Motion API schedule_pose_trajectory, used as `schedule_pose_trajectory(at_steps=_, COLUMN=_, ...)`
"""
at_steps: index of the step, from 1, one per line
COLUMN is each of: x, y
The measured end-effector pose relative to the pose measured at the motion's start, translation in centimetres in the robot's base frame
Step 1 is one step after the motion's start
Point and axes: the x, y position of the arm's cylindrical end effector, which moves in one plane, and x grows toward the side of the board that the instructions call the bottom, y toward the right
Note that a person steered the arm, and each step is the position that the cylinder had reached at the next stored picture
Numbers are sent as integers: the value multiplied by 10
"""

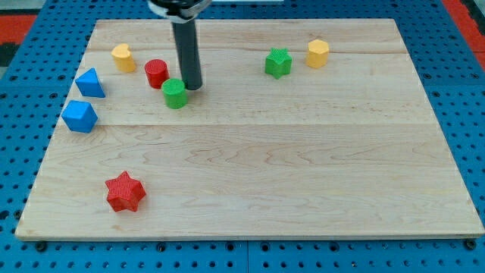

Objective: Line up the hexagon and green blocks diagonally at the right side of the red circle

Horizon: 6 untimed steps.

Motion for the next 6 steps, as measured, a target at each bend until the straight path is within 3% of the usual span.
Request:
schedule_pose_trajectory(at_steps=1, x=22, y=-13)
schedule_pose_trajectory(at_steps=2, x=23, y=24)
schedule_pose_trajectory(at_steps=3, x=10, y=141)
schedule_pose_trajectory(at_steps=4, x=-33, y=221)
schedule_pose_trajectory(at_steps=6, x=-60, y=155)
